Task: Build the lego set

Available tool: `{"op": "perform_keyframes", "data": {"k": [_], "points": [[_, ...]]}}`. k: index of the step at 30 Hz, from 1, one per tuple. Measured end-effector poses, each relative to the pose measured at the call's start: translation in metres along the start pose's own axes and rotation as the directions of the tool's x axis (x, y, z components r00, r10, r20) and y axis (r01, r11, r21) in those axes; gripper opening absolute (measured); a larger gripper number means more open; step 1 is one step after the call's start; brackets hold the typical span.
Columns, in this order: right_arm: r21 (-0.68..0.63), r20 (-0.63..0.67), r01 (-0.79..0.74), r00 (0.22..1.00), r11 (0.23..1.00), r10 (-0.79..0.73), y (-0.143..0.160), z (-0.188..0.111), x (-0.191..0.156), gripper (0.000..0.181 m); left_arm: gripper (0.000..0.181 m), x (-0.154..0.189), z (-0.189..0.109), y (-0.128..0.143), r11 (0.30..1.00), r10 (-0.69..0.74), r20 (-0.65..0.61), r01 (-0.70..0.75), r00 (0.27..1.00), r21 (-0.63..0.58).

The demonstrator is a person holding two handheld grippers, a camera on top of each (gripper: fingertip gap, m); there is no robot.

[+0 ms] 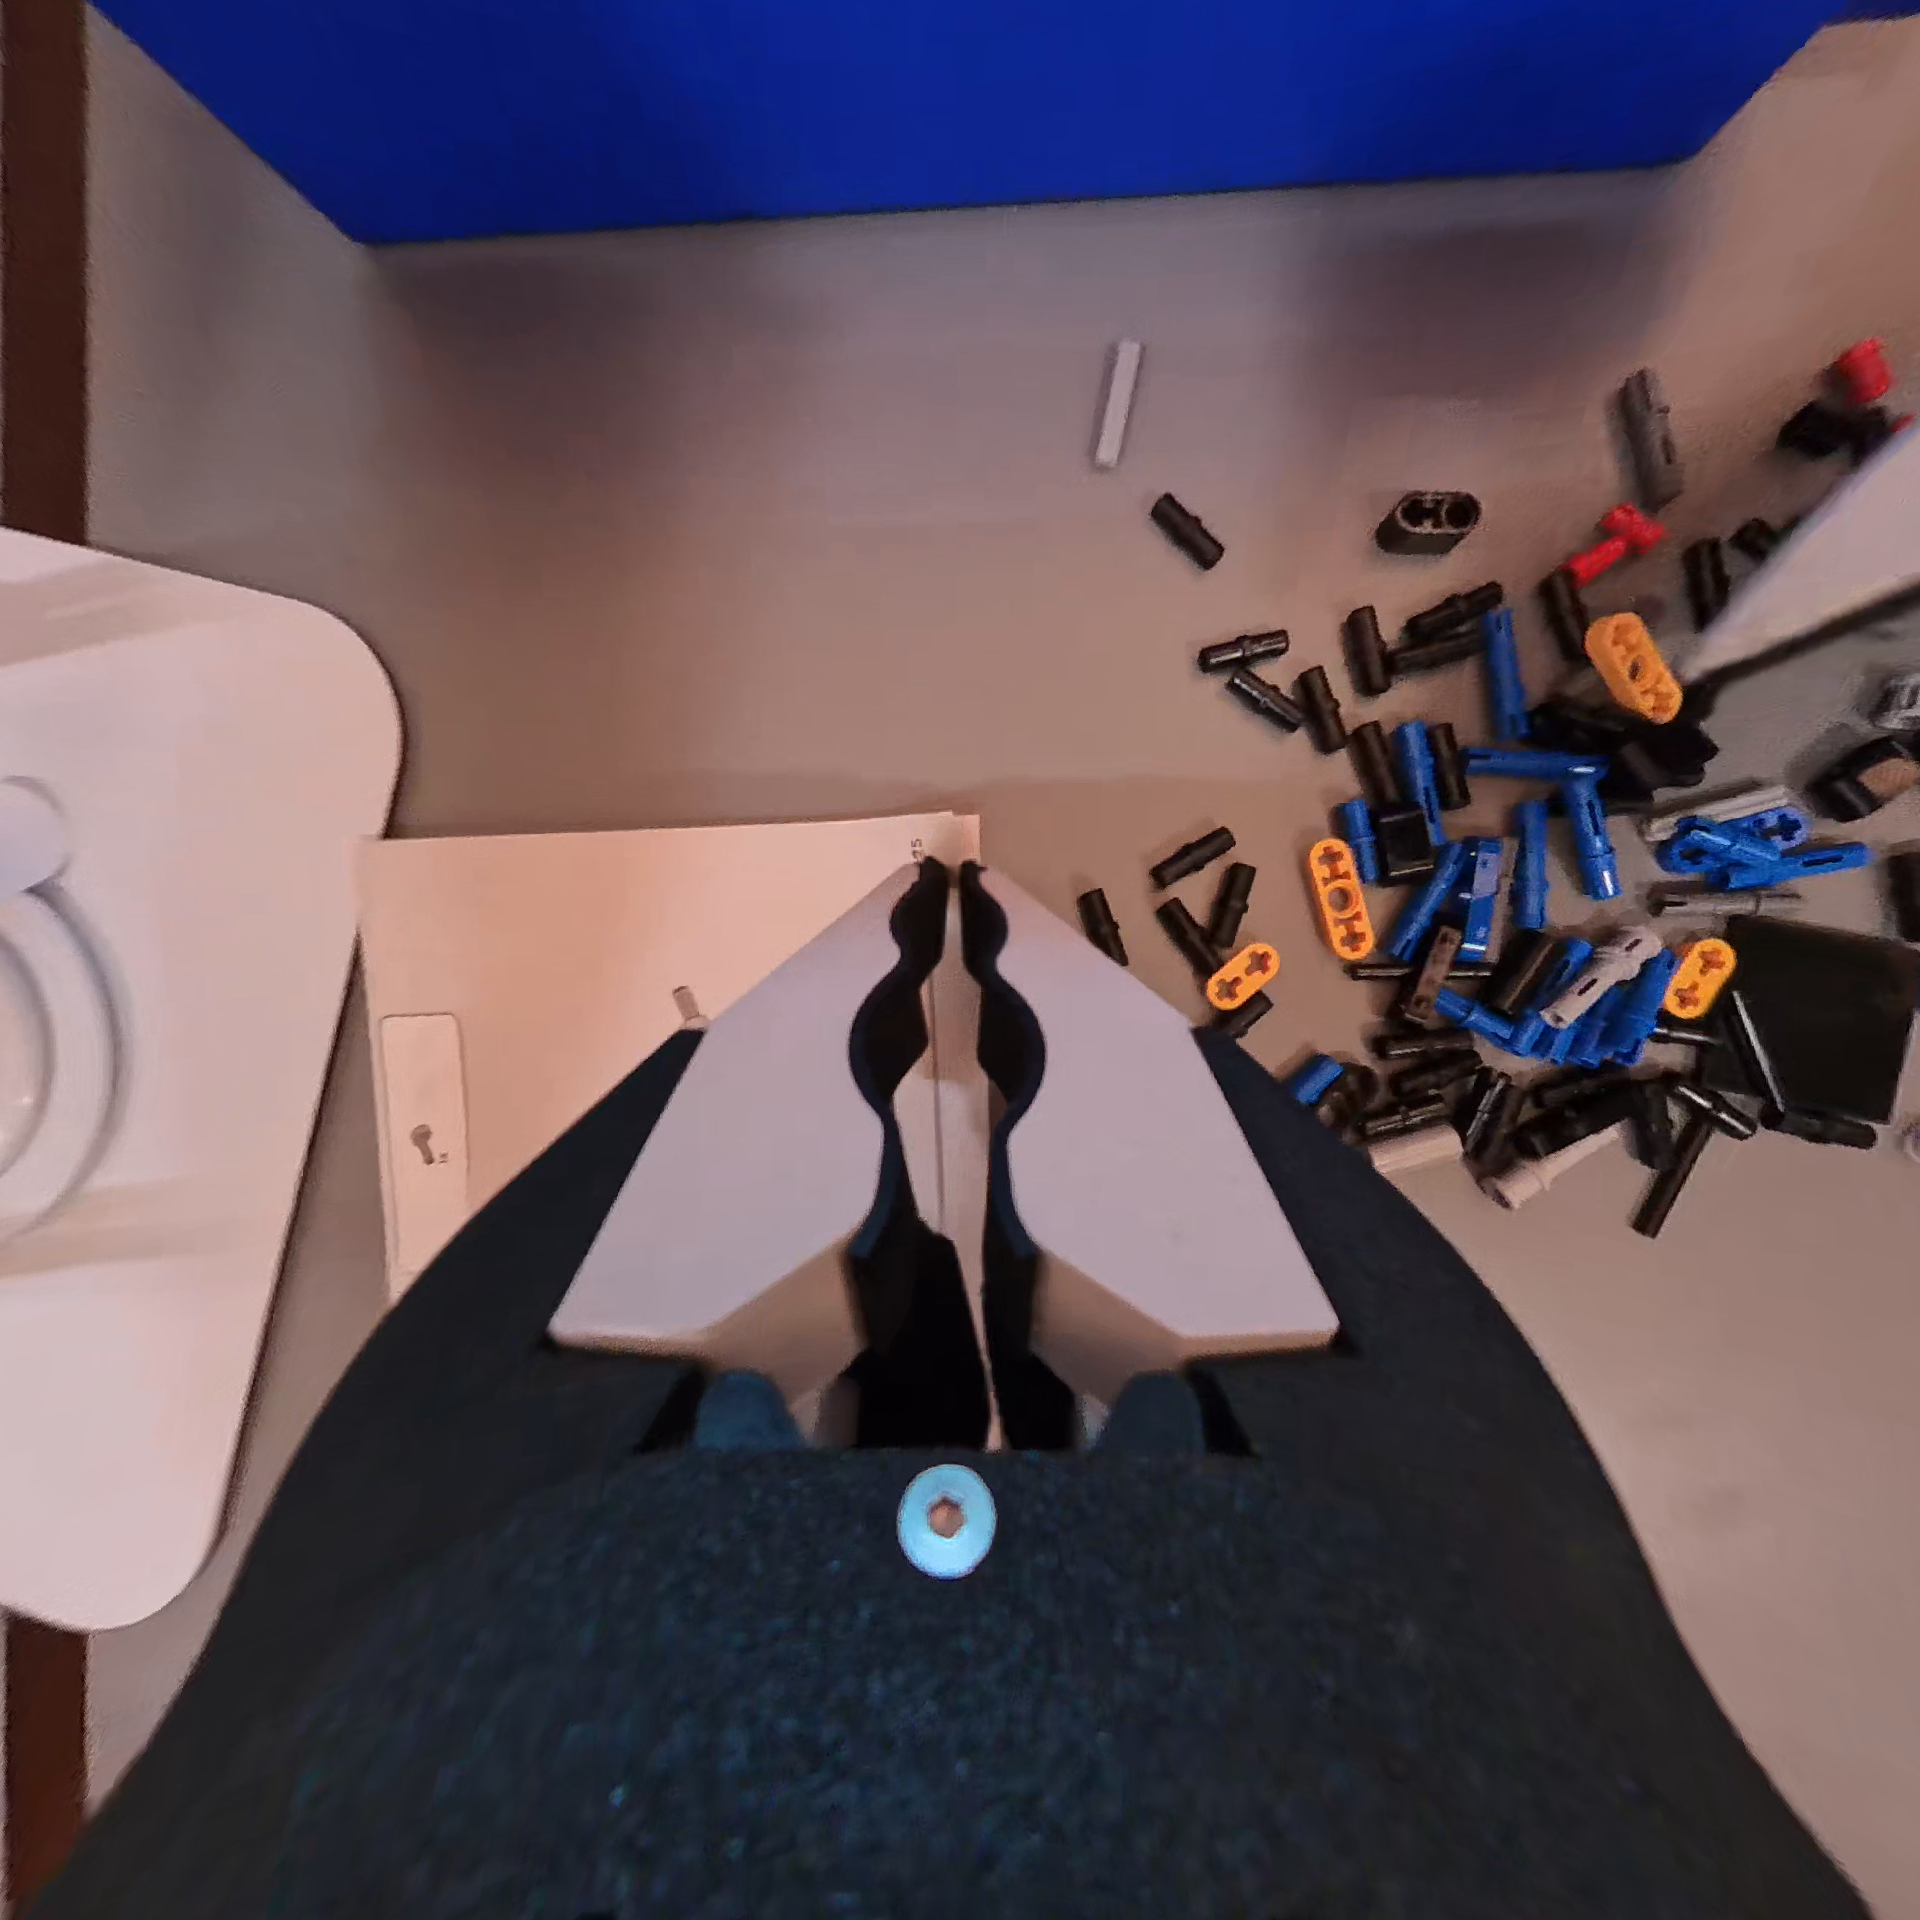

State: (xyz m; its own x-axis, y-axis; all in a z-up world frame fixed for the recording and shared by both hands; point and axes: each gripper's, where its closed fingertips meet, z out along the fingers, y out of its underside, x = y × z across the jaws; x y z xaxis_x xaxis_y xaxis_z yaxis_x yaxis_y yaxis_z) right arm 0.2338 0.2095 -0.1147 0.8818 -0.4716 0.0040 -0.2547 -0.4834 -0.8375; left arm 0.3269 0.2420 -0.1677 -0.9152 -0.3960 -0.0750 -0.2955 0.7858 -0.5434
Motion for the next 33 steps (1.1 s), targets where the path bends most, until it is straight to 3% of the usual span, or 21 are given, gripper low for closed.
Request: {"op": "perform_keyframes", "data": {"k": [1, 6, 15, 23, 29, 33], "points": [[0.0, -0.007, -0.009, 1.0, 1.0, 0.009, -0.001, 0.001, 0.003, 0.05, 0.0, -0.002, -0.003, -0.001, 1.0, 0.019, 0.028, -0.019, 0.999, 0.007], [-0.046, 0.013, -0.007, 1.0, 0.999, 0.008, -0.005, 0.03, 0.009, 0.061, 0.0, -0.018, -0.023, -0.001, 0.998, 0.029, 0.15, -0.037, 0.988, 0.053], [-0.139, 0.012, -0.086, 0.996, 0.986, 0.089, -0.029, 0.105, 0.037, 0.063, 0.0, -0.032, -0.05, 0.009, 0.988, -0.063, 0.151, 0.041, 0.987, 0.147], [-0.094, 0.021, -0.089, 0.996, 0.992, 0.092, -0.051, 0.135, 0.047, 0.045, 0.001, -0.037, -0.076, 0.018, 0.927, -0.241, 0.043, 0.217, 0.97, 0.306], [0.02, -0.002, 0.102, 0.995, 0.995, -0.102, -0.069, 0.128, 0.029, 0.03, 0.049, -0.027, -0.092, 0.017, 0.805, -0.414, -0.209, 0.463, 0.886, 0.37], [0.045, -0.069, 0.266, 0.962, 0.963, -0.263, -0.073, 0.131, 0.016, 0.025, 0.043, -0.029, -0.096, 0.019, 0.775, -0.462, -0.23, 0.516, 0.856, 0.365]]}}
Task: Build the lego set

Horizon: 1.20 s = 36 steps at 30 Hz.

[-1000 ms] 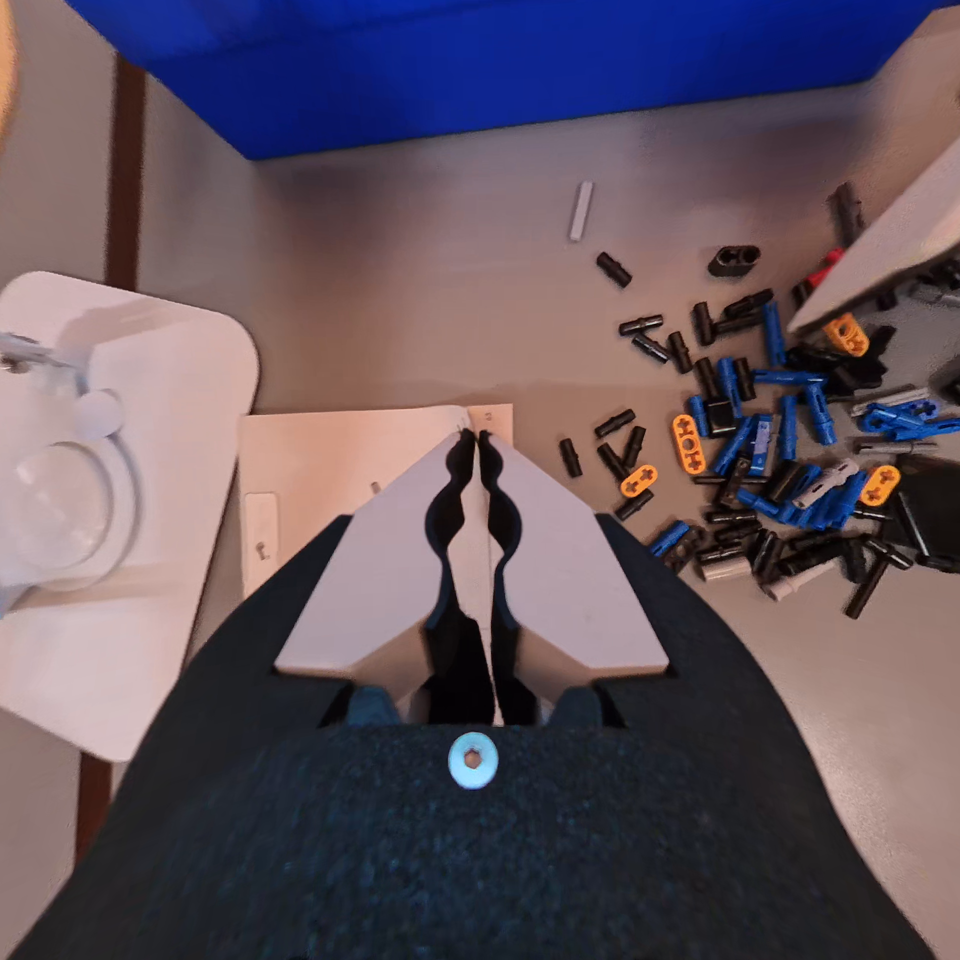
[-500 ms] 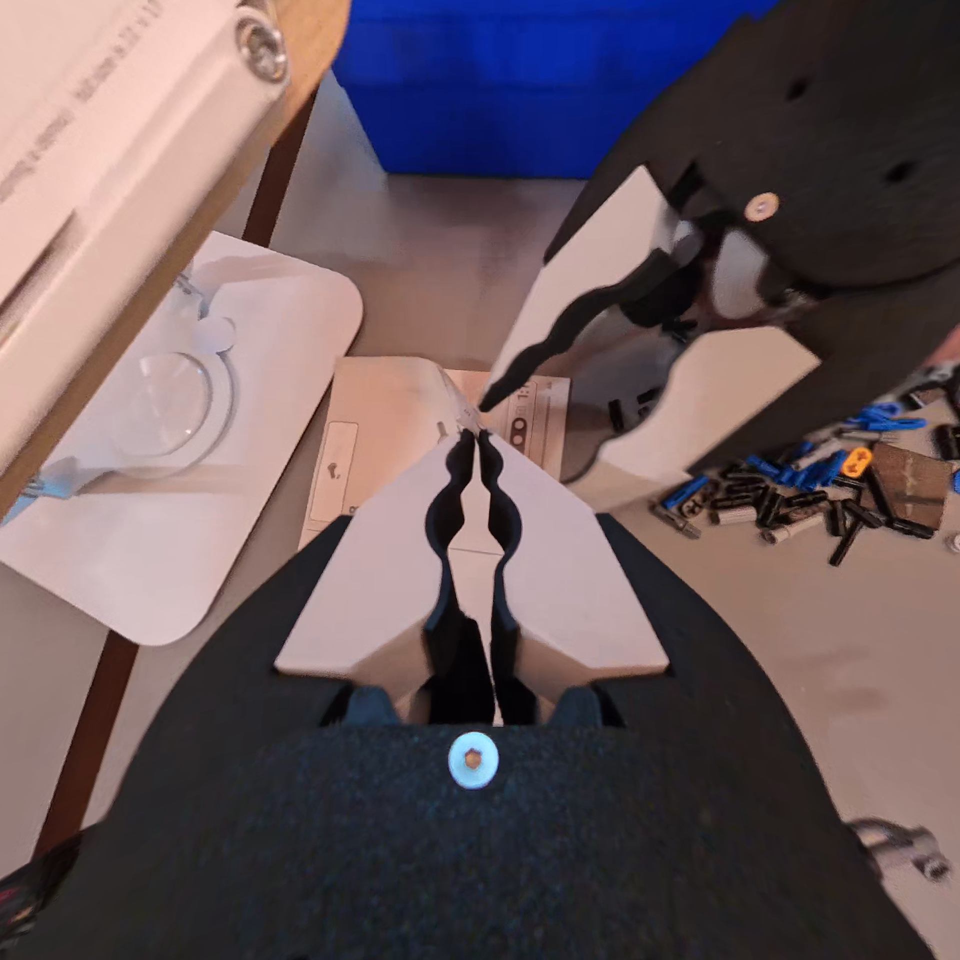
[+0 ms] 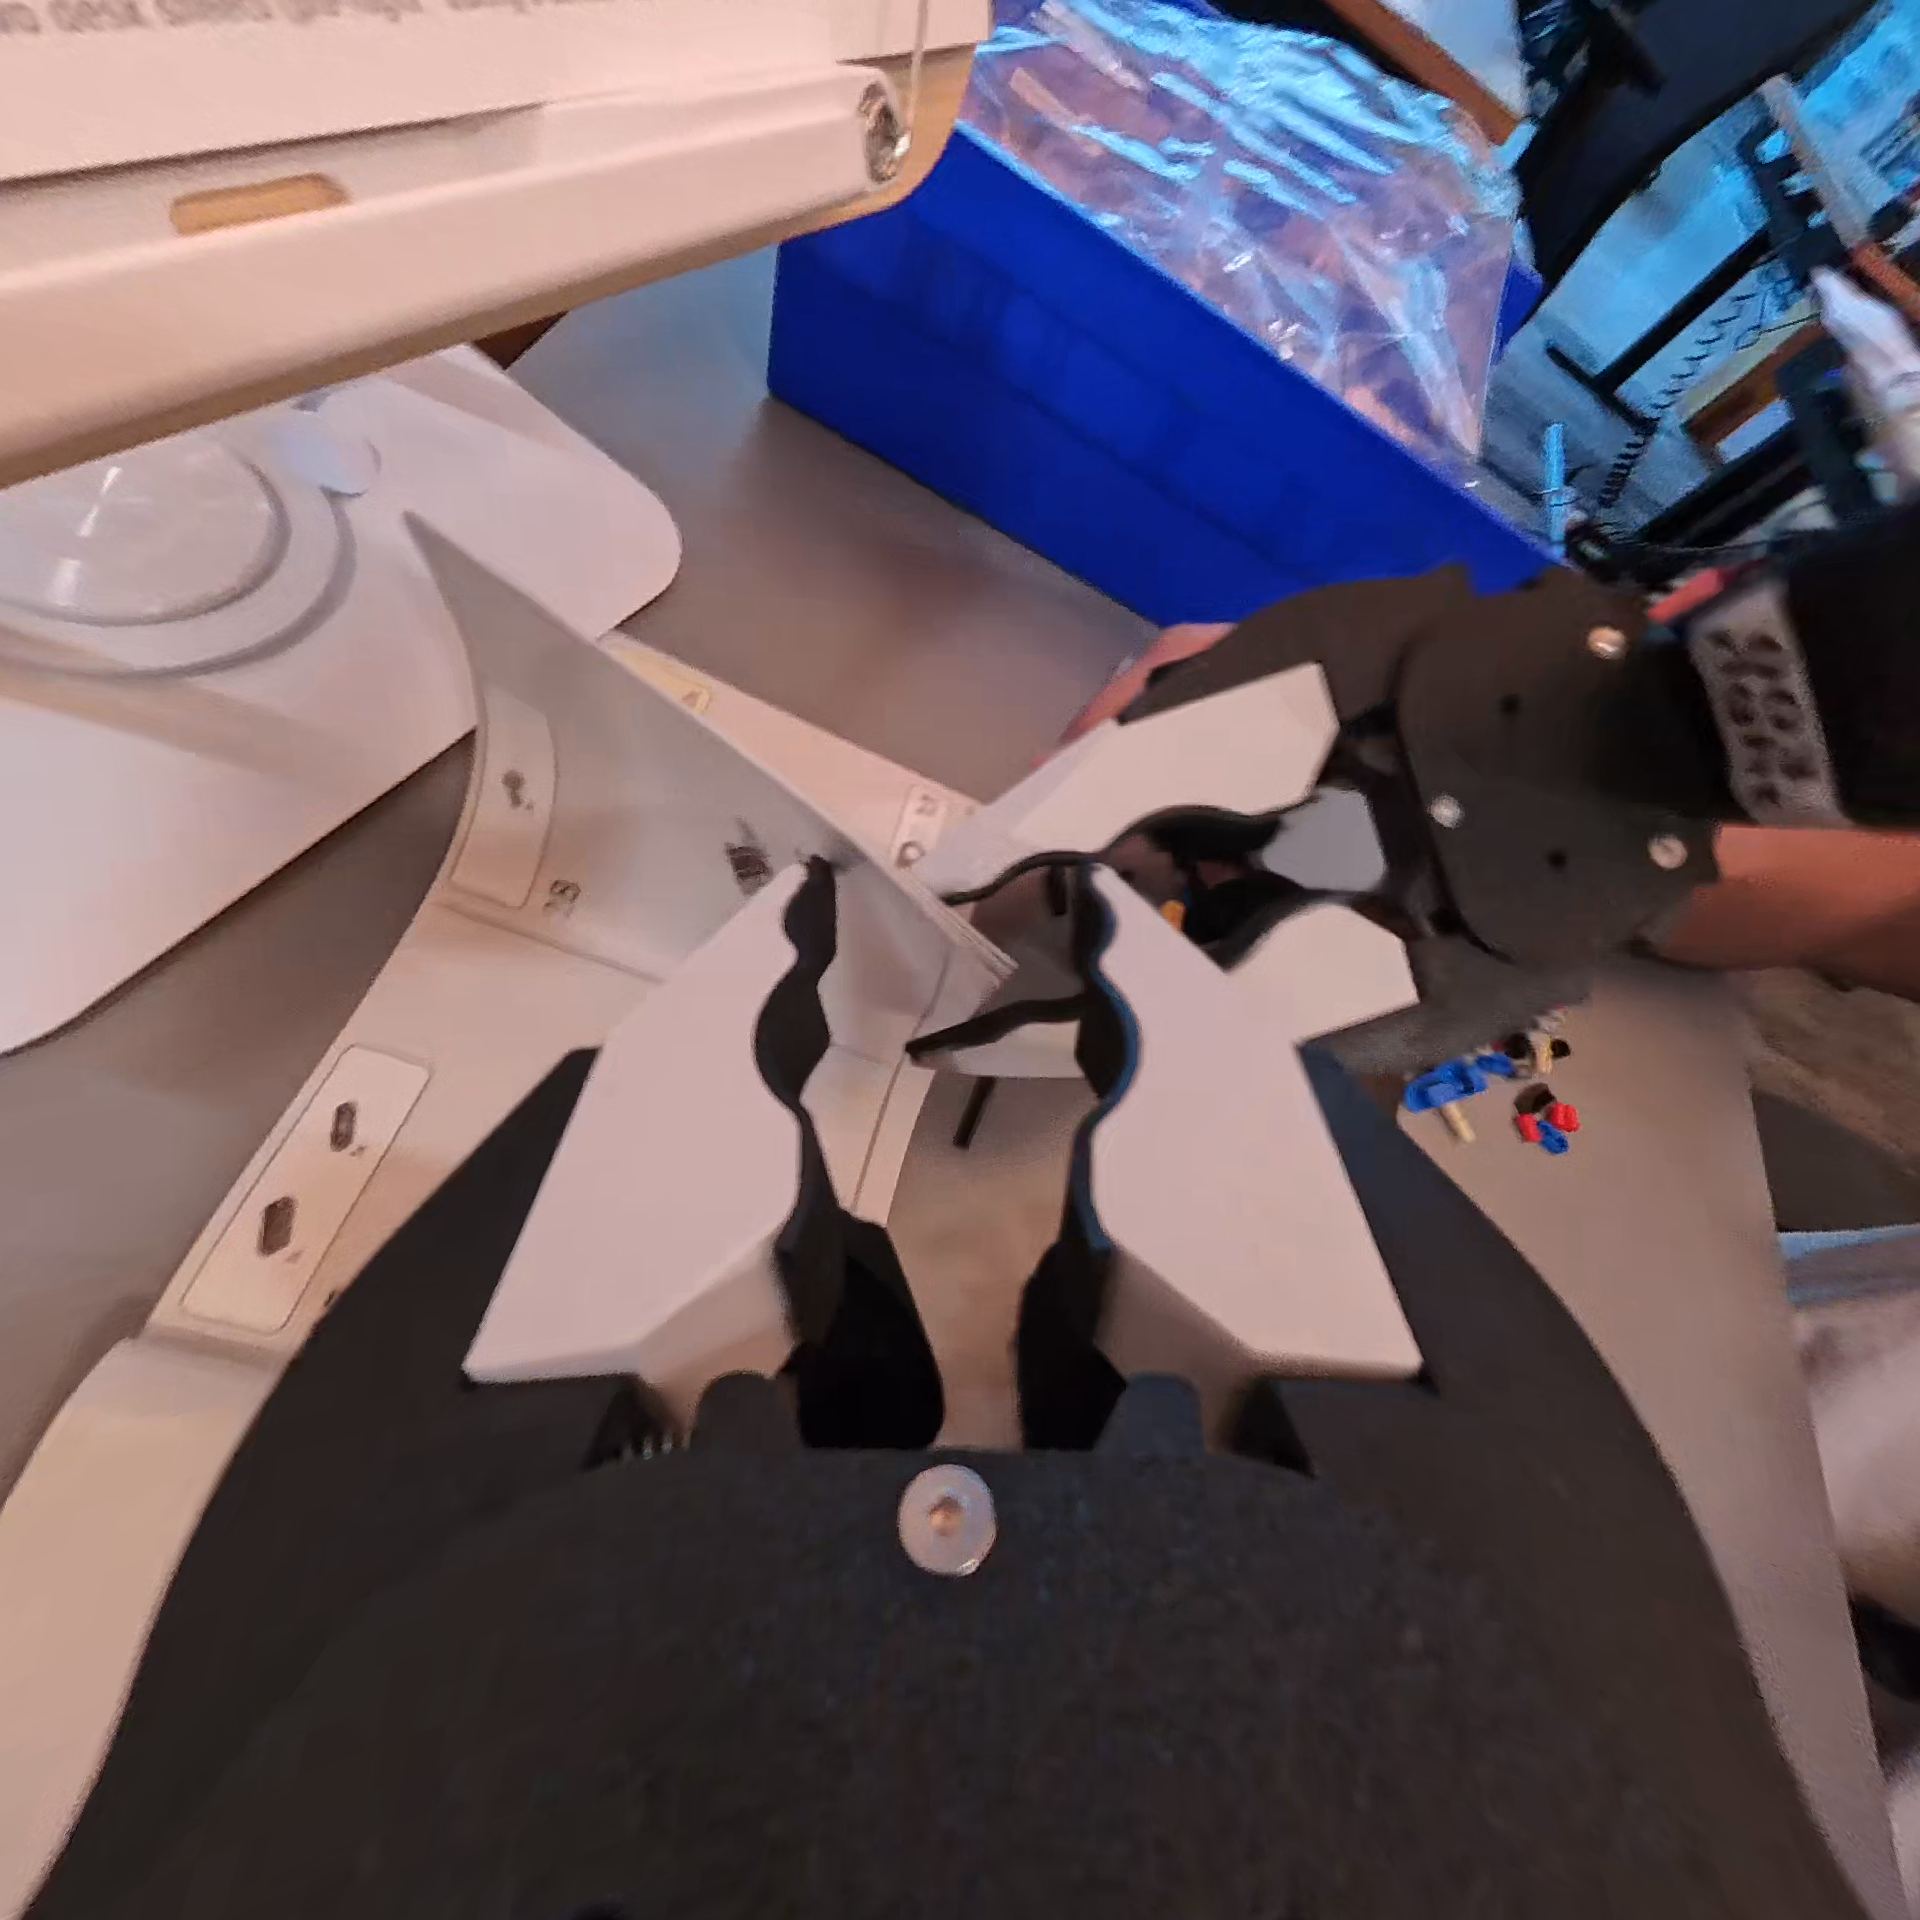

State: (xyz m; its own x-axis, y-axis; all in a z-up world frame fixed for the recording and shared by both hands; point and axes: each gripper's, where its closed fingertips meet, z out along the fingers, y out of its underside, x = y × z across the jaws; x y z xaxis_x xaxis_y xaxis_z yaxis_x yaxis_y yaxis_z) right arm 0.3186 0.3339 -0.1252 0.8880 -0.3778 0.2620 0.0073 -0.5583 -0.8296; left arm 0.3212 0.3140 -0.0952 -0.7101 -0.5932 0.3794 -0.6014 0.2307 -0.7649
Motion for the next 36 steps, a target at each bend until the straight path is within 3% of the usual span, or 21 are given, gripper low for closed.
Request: {"op": "perform_keyframes", "data": {"k": [3, 5, 7, 9, 11, 13, 16, 23, 25, 27, 31, 36], "points": [[-0.007, 0.004, 0.062, 0.998, 0.998, -0.062, -0.004, -0.002, -0.01, 0.031, 0.003, -0.014, -0.007, 0.007, 1.0, -0.009, 0.088, 0.011, 0.996, -0.025], [-0.036, 0.192, -0.017, 0.981, 0.999, 0.024, -0.003, -0.009, -0.031, 0.04, 0.001, -0.017, -0.016, 0.008, 1.0, -0.019, 0.098, 0.02, 0.995, -0.008], [-0.051, 0.337, -0.197, 0.919, 0.979, 0.202, -0.01, -0.019, -0.033, 0.05, 0.0, -0.01, -0.025, 0.007, 0.999, -0.046, 0.029, 0.045, 0.999, 0.03], [-0.014, 0.469, -0.413, 0.802, 0.911, 0.371, -0.029, -0.03, -0.022, 0.059, 0.0, -0.004, -0.033, 0.008, 0.998, -0.024, -0.005, 0.024, 1.0, 0.063], [-0.018, 0.588, -0.627, 0.623, 0.778, 0.516, -0.049, -0.036, -0.01, 0.064, 0.0, 0.0, -0.038, 0.014, 0.997, 0.027, -0.01, -0.026, 1.0, 0.073], [-0.073, 0.624, -0.725, 0.502, 0.685, 0.598, -0.056, -0.027, -0.006, 0.064, 0.0, 0.008, -0.041, 0.017, 0.993, 0.064, -0.027, -0.061, 0.998, 0.101], [-0.141, 0.65, -0.766, 0.406, 0.627, 0.642, -0.059, -0.011, -0.015, 0.057, 0.0, 0.014, -0.041, 0.021, 0.99, 0.058, -0.037, -0.053, 0.998, 0.129], [-0.125, 0.679, -0.747, 0.416, 0.653, 0.605, -0.062, -0.003, -0.022, 0.039, 0.005, 0.017, -0.044, 0.024, 0.986, 0.056, -0.048, -0.047, 0.997, 0.161], [-0.124, 0.678, -0.742, 0.422, 0.659, 0.602, -0.061, -0.002, -0.02, 0.026, 0.018, 0.019, -0.043, 0.027, 0.99, 0.041, -0.07, -0.031, 0.997, 0.139], [-0.11, 0.667, -0.742, 0.438, 0.661, 0.602, -0.059, -0.001, -0.015, 0.001, 0.014, 0.023, -0.045, 0.028, 0.99, 0.016, -0.117, 0.0, 0.993, 0.139], [-0.137, 0.693, -0.75, 0.394, 0.647, 0.604, -0.059, -0.001, -0.019, 0.006, 0.009, 0.019, -0.045, 0.031, 0.989, -0.009, -0.129, 0.028, 0.992, 0.145], [-0.15, 0.678, -0.747, 0.399, 0.648, 0.617, -0.054, 0.003, -0.021, 0.016, 0.002, 0.009, -0.042, 0.036, 0.992, -0.026, -0.082, 0.036, 0.996, 0.122]]}}
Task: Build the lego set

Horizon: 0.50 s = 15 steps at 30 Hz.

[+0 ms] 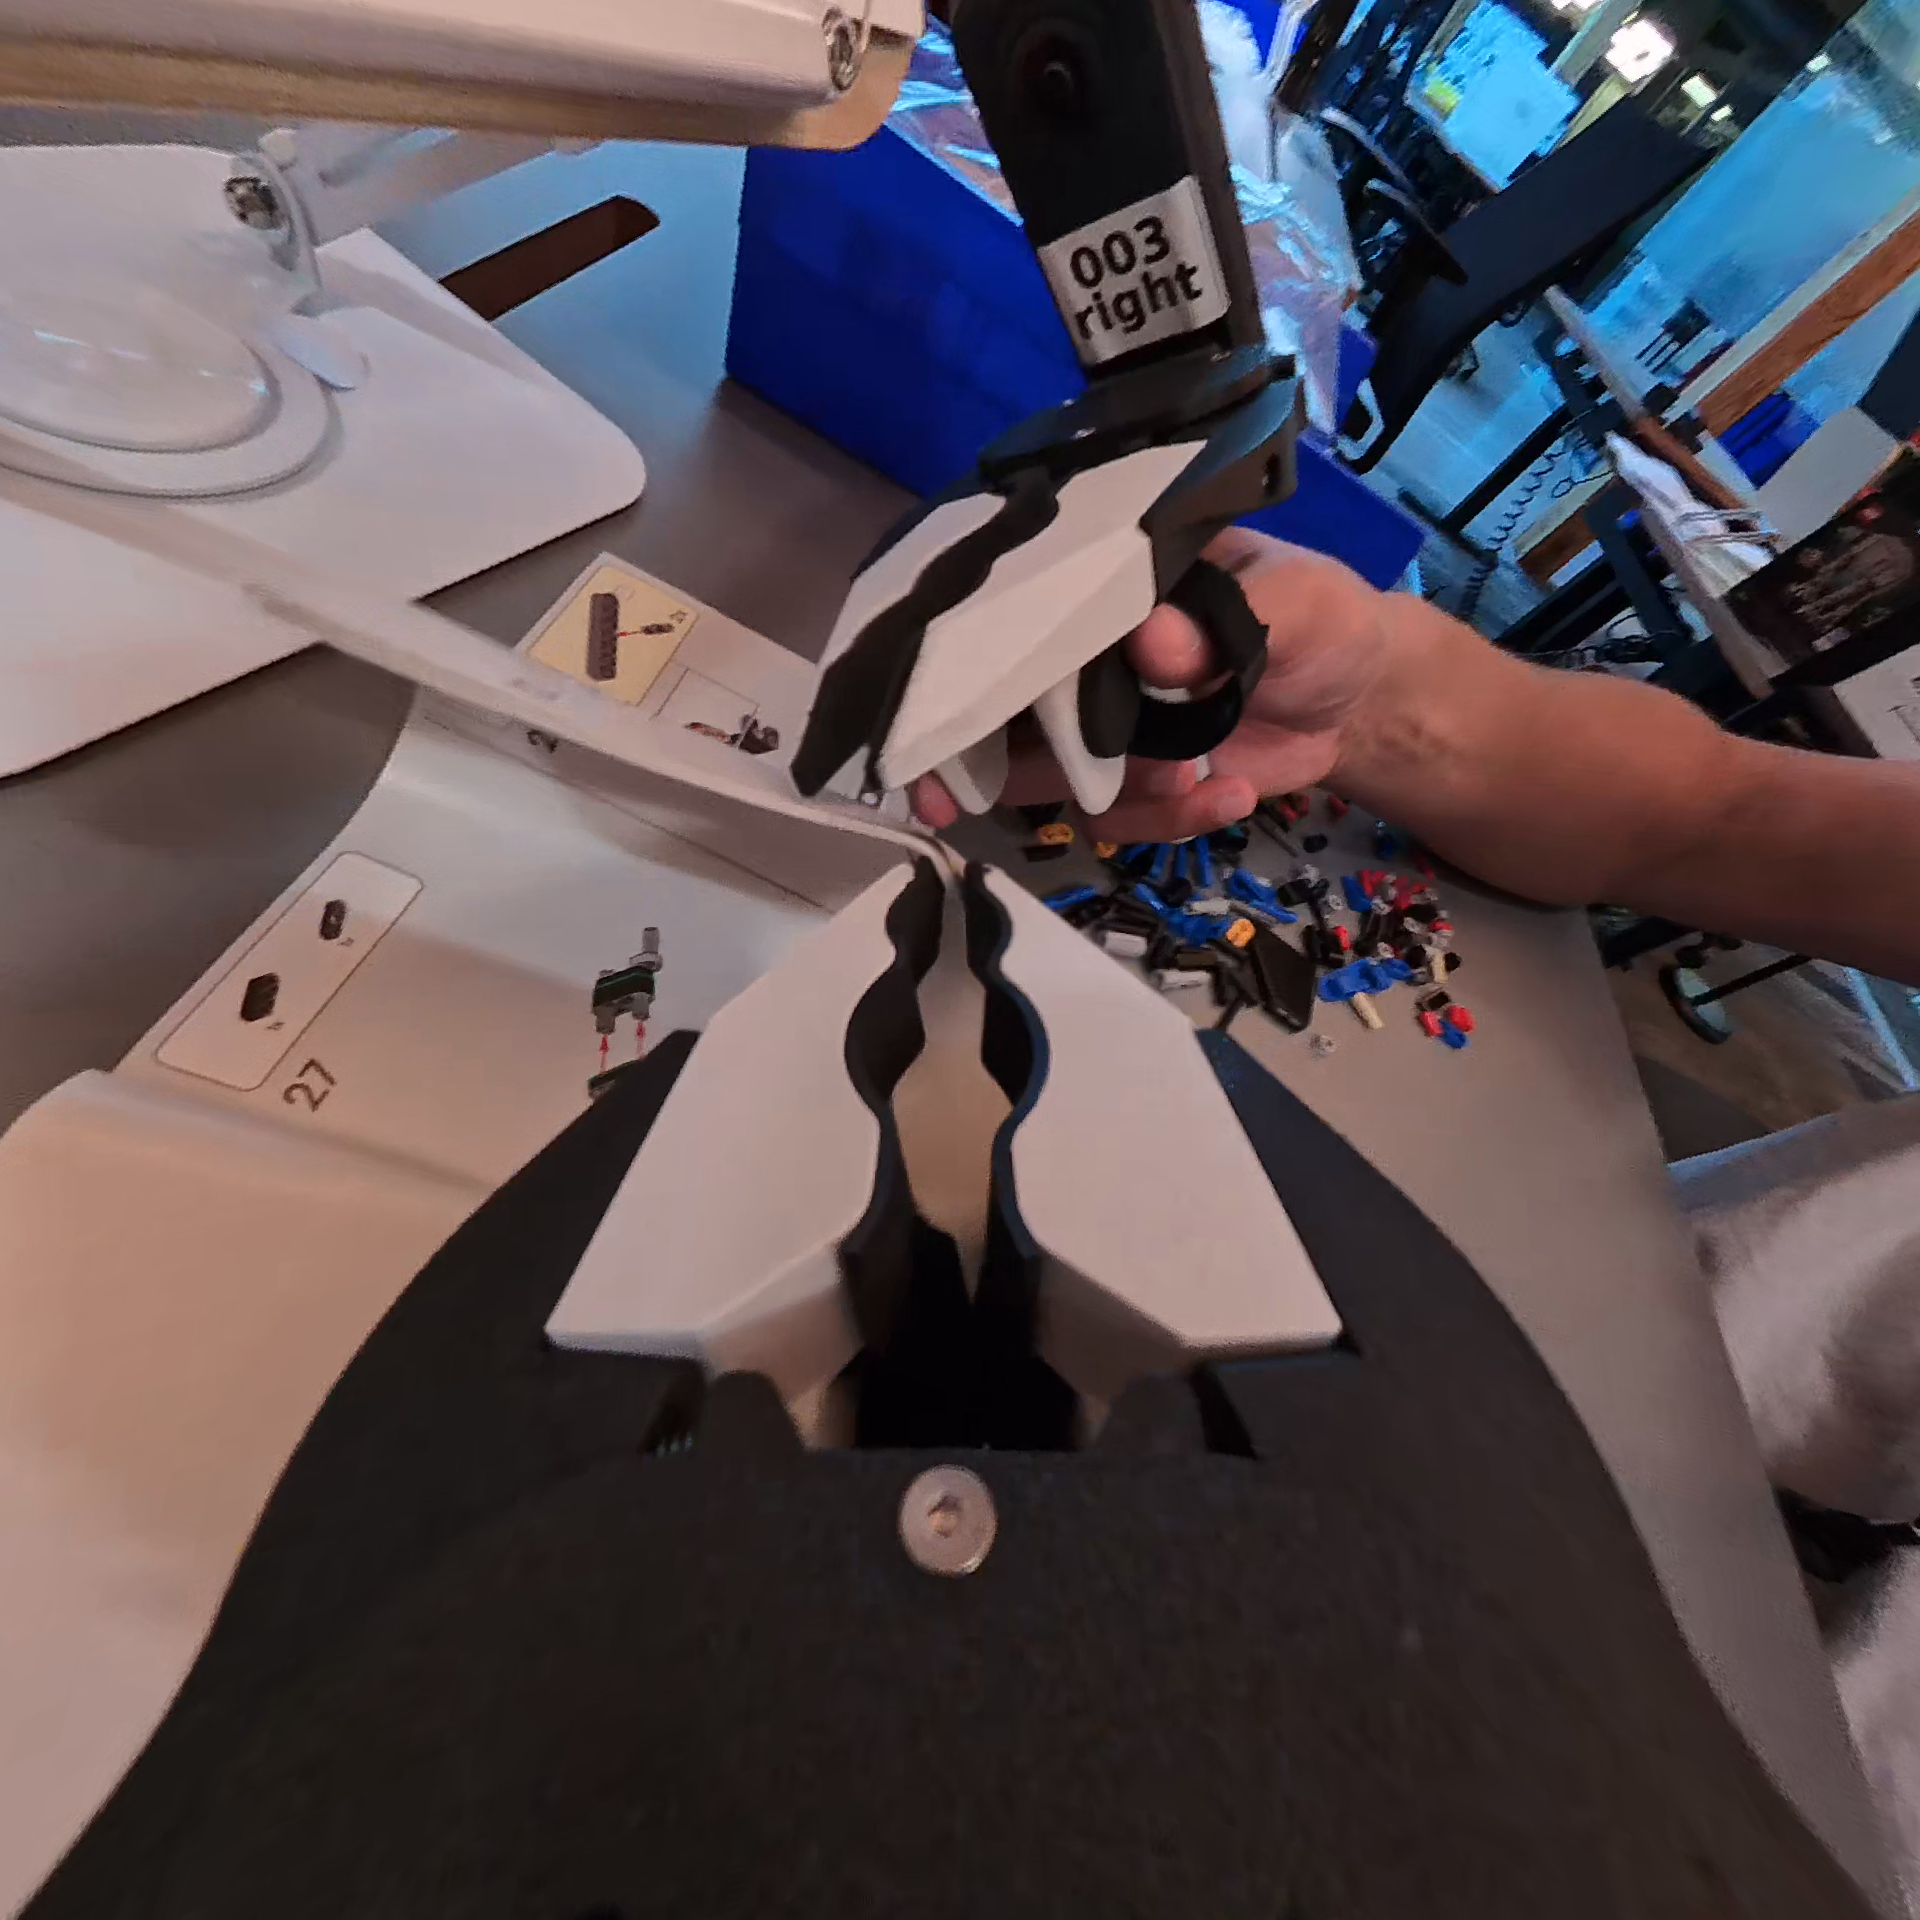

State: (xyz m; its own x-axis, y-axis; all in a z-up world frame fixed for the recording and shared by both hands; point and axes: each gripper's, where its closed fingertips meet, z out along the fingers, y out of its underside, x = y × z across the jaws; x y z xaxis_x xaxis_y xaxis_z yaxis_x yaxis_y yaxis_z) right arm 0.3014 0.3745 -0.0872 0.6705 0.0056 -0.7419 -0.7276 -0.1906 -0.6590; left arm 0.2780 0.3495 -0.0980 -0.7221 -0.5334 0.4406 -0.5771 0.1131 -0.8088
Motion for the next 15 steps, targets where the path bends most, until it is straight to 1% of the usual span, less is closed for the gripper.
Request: {"op": "perform_keyframes", "data": {"k": [3, 6, 7, 8, 9, 10, 11, 12, 13, 15], "points": [[-0.008, 0.005, -0.021, 1.0, 1.0, 0.021, -0.001, -0.004, 0.001, 0.026, 0.0, -0.009, 0.001, 0.003, 1.0, 0.011, 0.052, -0.01, 0.999, -0.017], [-0.041, -0.011, 0.016, 1.0, 0.999, -0.016, -0.001, -0.013, -0.001, 0.03, 0.0, -0.011, 0.001, 0.002, 1.0, -0.004, 0.058, 0.005, 0.998, -0.019], [-0.066, -0.042, 0.037, 0.998, 0.997, -0.039, 0.001, -0.018, 0.0, 0.036, 0.0, -0.01, 0.0, 0.001, 1.0, -0.015, 0.046, 0.016, 0.999, -0.014], [-0.081, -0.1, 0.062, 0.992, 0.995, -0.07, 0.001, -0.022, 0.005, 0.046, 0.0, -0.009, -0.001, 0.0, 1.0, -0.024, 0.033, 0.024, 0.999, -0.004], [-0.083, -0.175, 0.098, 0.978, 0.992, -0.111, -0.001, -0.028, 0.013, 0.054, 0.0, -0.007, -0.002, -0.002, 1.0, -0.029, 0.018, 0.029, 0.999, 0.006], [-0.073, -0.235, 0.134, 0.961, 0.988, -0.148, -0.004, -0.033, 0.019, 0.059, 0.0, -0.004, -0.003, -0.004, 0.999, -0.028, -0.002, 0.028, 1.0, 0.017], [-0.052, -0.264, 0.148, 0.952, 0.988, -0.157, -0.006, -0.035, 0.022, 0.068, 0.0, -0.001, -0.004, -0.006, 0.999, -0.018, -0.022, 0.019, 1.0, 0.034], [-0.04, -0.252, 0.131, 0.958, 0.991, -0.137, -0.005, -0.032, 0.021, 0.076, 0.0, 0.003, -0.004, -0.008, 0.999, -0.004, -0.046, 0.006, 0.999, 0.049], [-0.053, -0.205, 0.09, 0.974, 0.995, -0.099, 0.001, -0.025, 0.019, 0.079, 0.0, 0.007, -0.004, -0.009, 0.999, 0.005, -0.069, -0.002, 0.998, 0.053], [-0.053, -0.112, -0.004, 0.994, 0.999, -0.002, 0.007, -0.012, 0.014, 0.079, 0.0, 0.009, -0.001, -0.008, 0.999, 0.004, -0.077, 0.0, 0.997, 0.05]]}}
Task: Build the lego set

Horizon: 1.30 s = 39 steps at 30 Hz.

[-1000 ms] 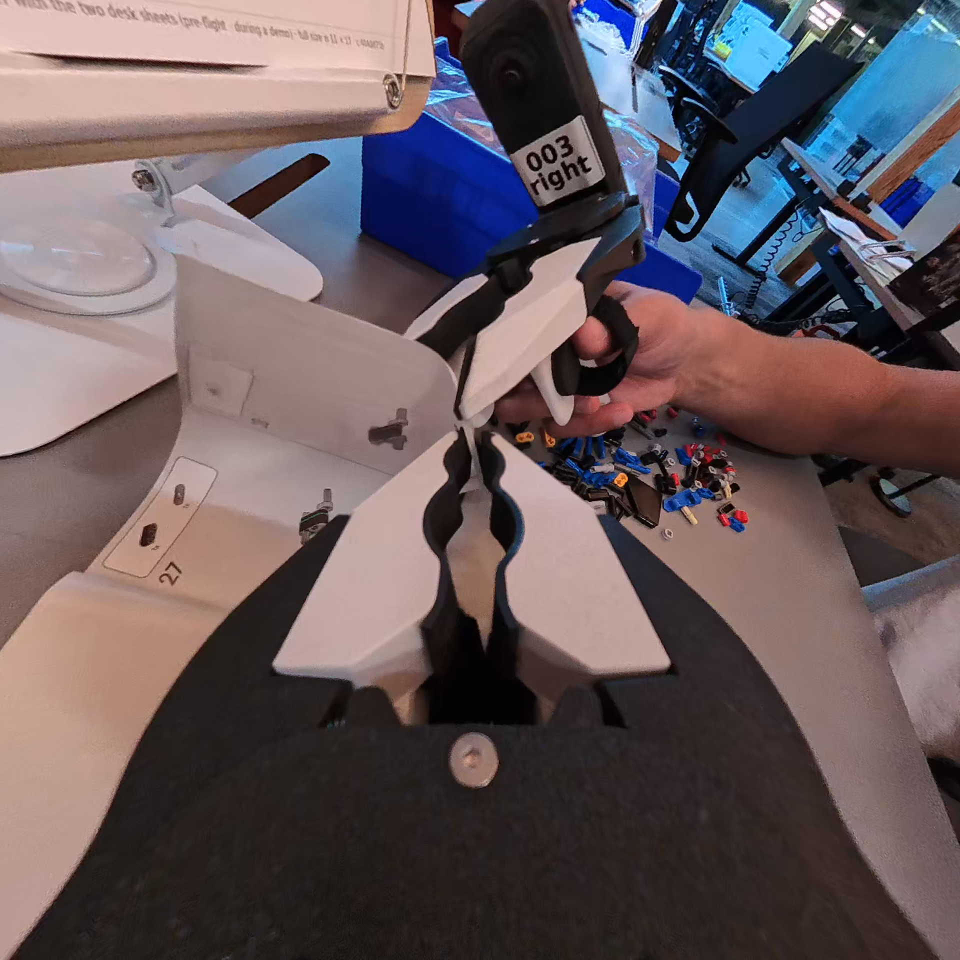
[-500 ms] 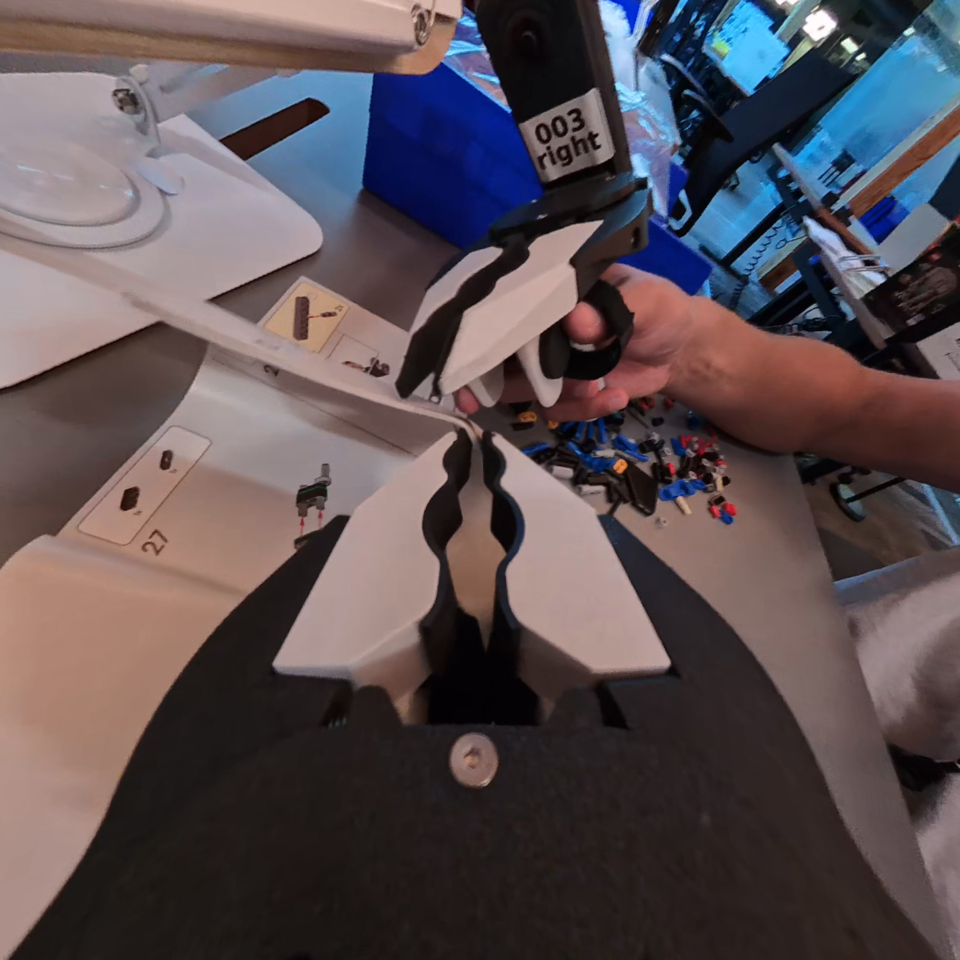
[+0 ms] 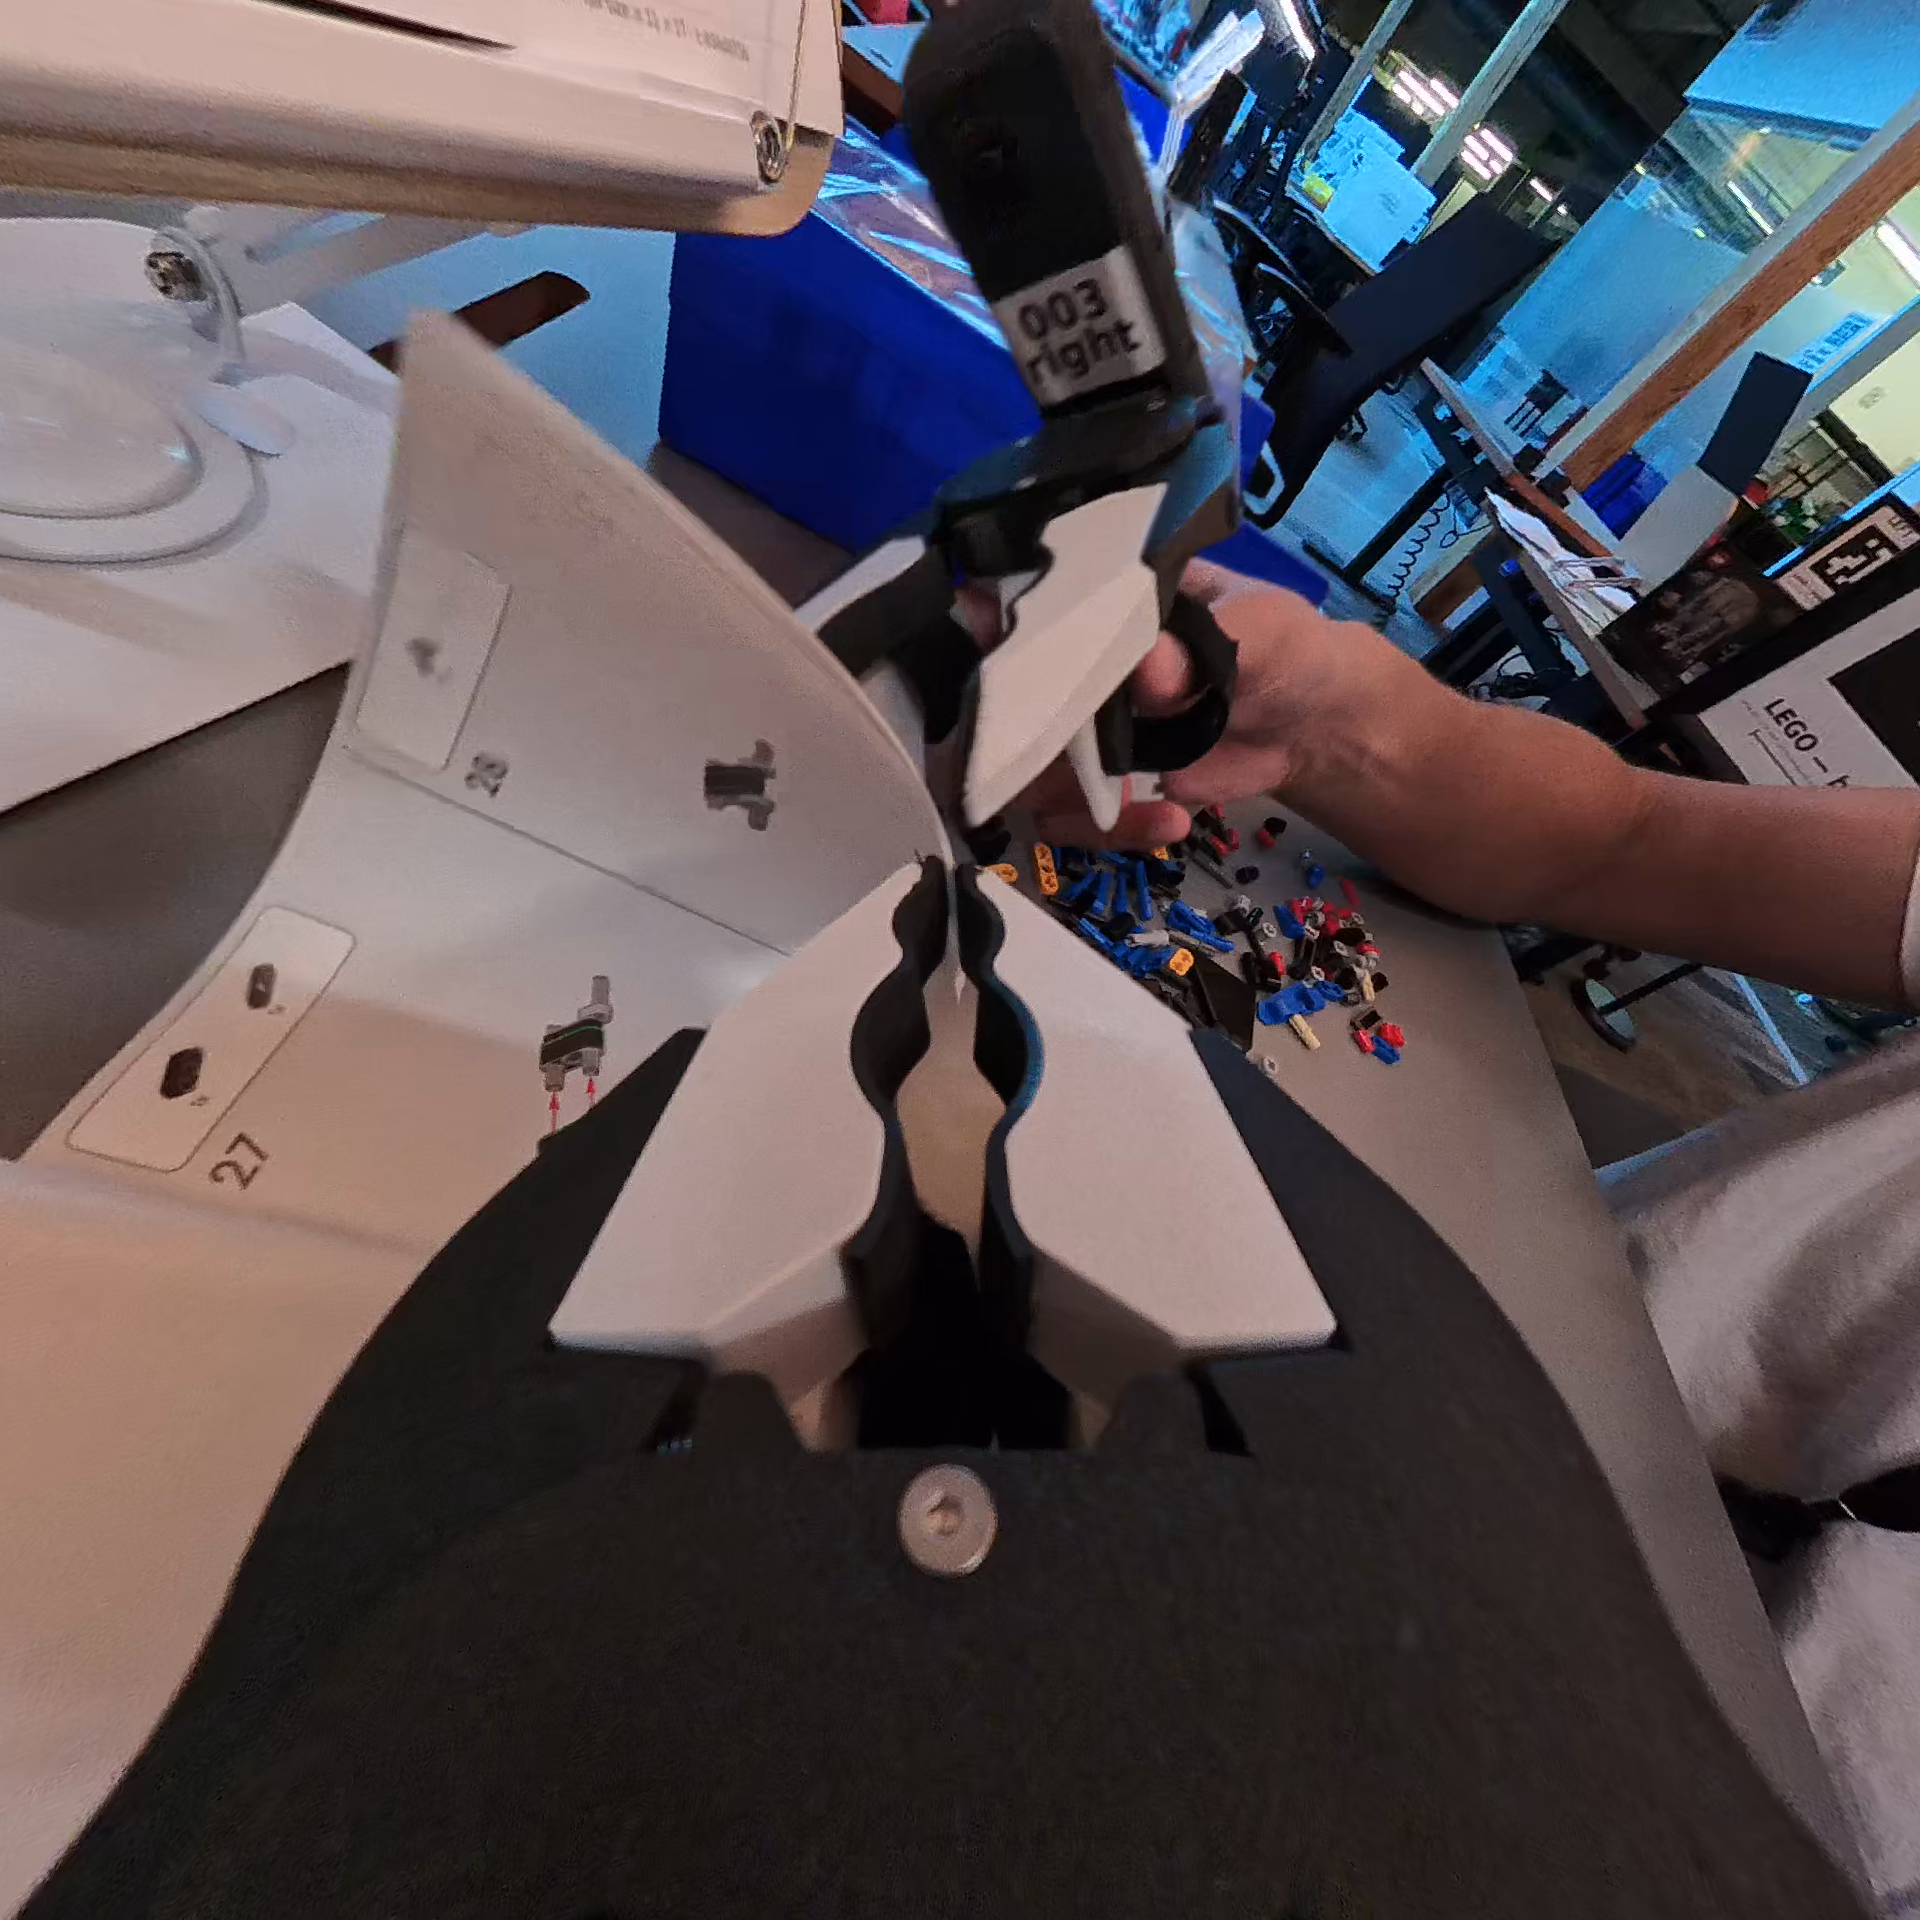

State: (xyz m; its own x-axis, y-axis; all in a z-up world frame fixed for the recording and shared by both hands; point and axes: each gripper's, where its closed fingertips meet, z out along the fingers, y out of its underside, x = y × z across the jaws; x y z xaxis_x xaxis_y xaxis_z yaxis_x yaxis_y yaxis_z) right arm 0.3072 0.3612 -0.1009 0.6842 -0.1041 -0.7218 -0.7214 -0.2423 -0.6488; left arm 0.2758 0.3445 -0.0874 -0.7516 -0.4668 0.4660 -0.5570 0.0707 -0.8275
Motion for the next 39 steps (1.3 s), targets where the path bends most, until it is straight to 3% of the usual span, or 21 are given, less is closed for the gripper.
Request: {"op": "perform_keyframes", "data": {"k": [6, 9, 15, 24, 27, 29, 31, 33, 35, 37, 39], "points": [[0.03, 0.11, -0.048, 0.993, 0.998, 0.045, -0.003, 0.005, -0.008, 0.057, 0.0, 0.002, 0.002, -0.002, 0.999, -0.047, -0.011, 0.047, 0.999, 0.005], [0.026, 0.119, -0.055, 0.992, 0.998, 0.052, -0.002, 0.005, -0.007, 0.055, 0.0, 0.002, 0.002, -0.002, 0.996, -0.09, -0.032, 0.09, 0.995, 0.008], [0.008, 0.074, -0.021, 0.997, 1.0, 0.02, 0.001, 0.004, 0.0, 0.054, 0.0, -0.002, 0.001, 0.002, 0.99, -0.141, -0.057, 0.142, 0.988, 0.012], [-0.004, 0.037, 0.002, 0.999, 1.0, -0.002, 0.003, 0.003, 0.006, 0.053, 0.0, -0.009, -0.007, 0.005, 0.996, -0.088, 0.024, 0.088, 0.996, -0.007], [-0.021, -0.023, 0.022, 1.0, 1.0, -0.022, 0.005, 0.0, 0.016, 0.053, 0.0, -0.014, -0.015, 0.008, 0.995, -0.1, 0.061, 0.101, 0.993, -0.016], [-0.068, -0.136, 0.067, 0.988, 0.995, -0.076, 0.01, -0.005, 0.03, 0.052, 0.0, -0.02, -0.028, 0.013, 0.993, -0.107, 0.109, 0.111, 0.988, -0.031], [-0.173, -0.346, 0.146, 0.917, 0.974, -0.199, 0.015, -0.017, 0.052, 0.055, 0.0, -0.025, -0.049, 0.021, 0.993, -0.095, 0.181, 0.106, 0.979, -0.055], [-0.243, -0.471, 0.239, 0.818, 0.94, -0.33, 0.009, -0.03, 0.054, 0.057, 0.0, -0.031, -0.08, 0.03, 0.994, -0.055, 0.281, 0.08, 0.958, -0.077], [-0.309, -0.565, 0.373, 0.667, 0.875, -0.485, -0.007, -0.043, 0.046, 0.06, 0.0, -0.036, -0.113, 0.042, 0.991, -0.023, 0.378, 0.071, 0.925, -0.112], [-0.366, -0.599, 0.489, 0.527, 0.792, -0.603, -0.021, -0.045, 0.029, 0.058, 0.0, -0.041, -0.142, 0.053, 0.987, -0.028, 0.453, 0.097, 0.891, -0.13], [-0.387, -0.535, 0.555, 0.516, 0.737, -0.669, -0.016, -0.027, 0.007, 0.047, 0.0, -0.046, -0.164, 0.064, 0.981, -0.039, 0.51, 0.129, 0.859, -0.143]]}}
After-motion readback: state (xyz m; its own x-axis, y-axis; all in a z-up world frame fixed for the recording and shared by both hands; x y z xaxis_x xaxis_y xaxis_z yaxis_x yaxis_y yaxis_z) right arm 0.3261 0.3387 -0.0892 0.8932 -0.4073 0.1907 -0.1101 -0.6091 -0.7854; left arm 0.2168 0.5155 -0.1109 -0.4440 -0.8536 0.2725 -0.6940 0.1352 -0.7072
